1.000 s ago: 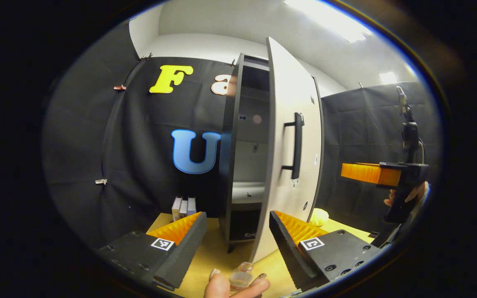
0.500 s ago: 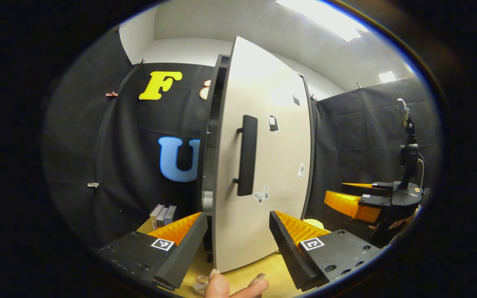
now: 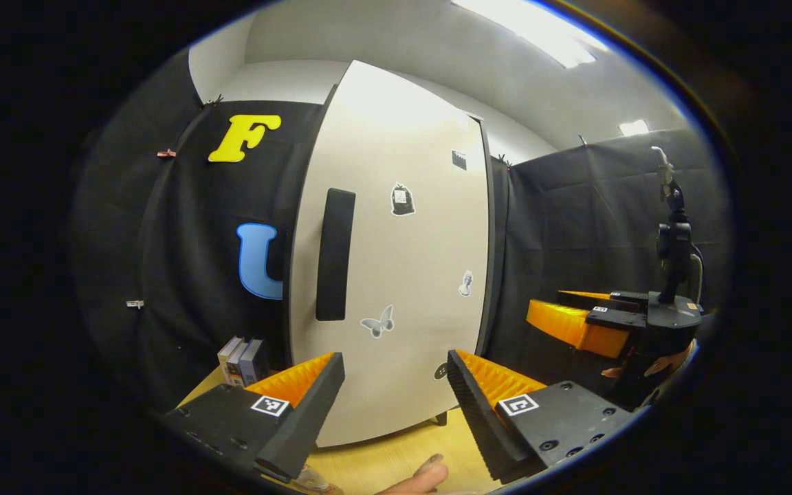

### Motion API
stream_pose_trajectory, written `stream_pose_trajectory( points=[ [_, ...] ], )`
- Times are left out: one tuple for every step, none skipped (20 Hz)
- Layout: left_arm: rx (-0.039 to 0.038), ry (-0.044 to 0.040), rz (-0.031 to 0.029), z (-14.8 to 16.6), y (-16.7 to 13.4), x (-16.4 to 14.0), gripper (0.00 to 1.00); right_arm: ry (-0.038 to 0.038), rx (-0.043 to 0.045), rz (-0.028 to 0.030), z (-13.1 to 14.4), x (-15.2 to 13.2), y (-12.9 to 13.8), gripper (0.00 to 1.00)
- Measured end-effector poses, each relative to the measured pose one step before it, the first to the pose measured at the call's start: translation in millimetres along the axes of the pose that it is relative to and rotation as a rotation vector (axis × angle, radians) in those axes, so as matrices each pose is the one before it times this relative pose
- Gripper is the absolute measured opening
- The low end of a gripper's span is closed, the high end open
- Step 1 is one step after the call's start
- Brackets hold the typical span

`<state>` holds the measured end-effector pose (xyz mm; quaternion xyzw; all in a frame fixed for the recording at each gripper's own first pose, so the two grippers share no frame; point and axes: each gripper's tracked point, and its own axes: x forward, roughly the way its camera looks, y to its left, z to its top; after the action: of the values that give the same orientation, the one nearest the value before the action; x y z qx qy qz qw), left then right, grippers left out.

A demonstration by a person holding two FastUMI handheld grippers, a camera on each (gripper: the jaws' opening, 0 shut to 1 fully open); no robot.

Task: Open the cabinet door with the right hand, grasp the bottle in the cabinet with the left hand and place it on the coaster, then close the cabinet door with the right hand.

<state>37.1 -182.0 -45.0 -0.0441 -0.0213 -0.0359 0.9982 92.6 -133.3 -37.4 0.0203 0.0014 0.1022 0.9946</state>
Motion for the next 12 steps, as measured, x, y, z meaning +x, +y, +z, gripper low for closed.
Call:
stream_pose_trajectory(
  points=[
    [-0.00547,0.00093,-0.00381,-0.69,-2.18,0.35,0.94,0.00324,-0.00089,-0.00054,-0.29,-0.77,-0.64,0.93],
    [-0.00058,0.00283,0.00004,-0.04,-0.93,0.14,0.95,0.00320,0.00169,0.00495,-0.55,-0.88,0.74,0.93],
    [0.00329,0.00248,0.00128,-0.18,-1.01,0.43,0.95,0.00116,0.00583,0.00603,0.86,-0.73,1.35,0.93],
    [0.00352,0.00226,0.00055,0.15,-0.02,0.49,0.95,-0.00035,0.00576,0.00387,1.17,-1.43,0.56,0.93],
    [0.00226,0.00173,0.00113,-1.07,-0.61,1.65,0.95,-0.00439,0.00576,0.00528,1.53,-1.10,1.22,0.94],
    [0.00122,0.00156,0.00017,-0.19,-0.20,-0.20,0.95,-0.00455,0.00235,0.00238,1.61,-0.97,0.02,0.94],
    [0.00084,0.00067,-0.00028,-0.13,-0.94,0.30,0.95,-0.00449,-0.00383,0.00204,1.42,-0.77,-0.65,0.94],
    [0.00165,0.00093,0.00022,0.55,-0.71,0.30,0.95,-0.00054,-0.00998,-0.00256,0.44,0.24,-1.07,0.94],
    [0.00206,0.00068,0.00313,0.34,0.05,0.64,0.95,0.00095,-0.01110,-0.00529,-0.11,-0.59,-1.62,0.94],
    [0.00229,-0.00101,0.00252,0.87,0.08,0.43,0.95,0.00138,-0.00806,0.00078,-0.41,-0.34,0.02,0.94],
    [0.00203,-0.00255,0.00251,0.39,0.08,0.33,0.95,0.00032,-0.00261,0.00484,0.19,-0.07,1.70,0.95],
    [-0.00316,-0.00368,0.00273,1.08,0.12,-0.09,0.95,-0.00009,-0.00069,0.00862,-0.11,0.59,2.30,0.94]
  ],
)
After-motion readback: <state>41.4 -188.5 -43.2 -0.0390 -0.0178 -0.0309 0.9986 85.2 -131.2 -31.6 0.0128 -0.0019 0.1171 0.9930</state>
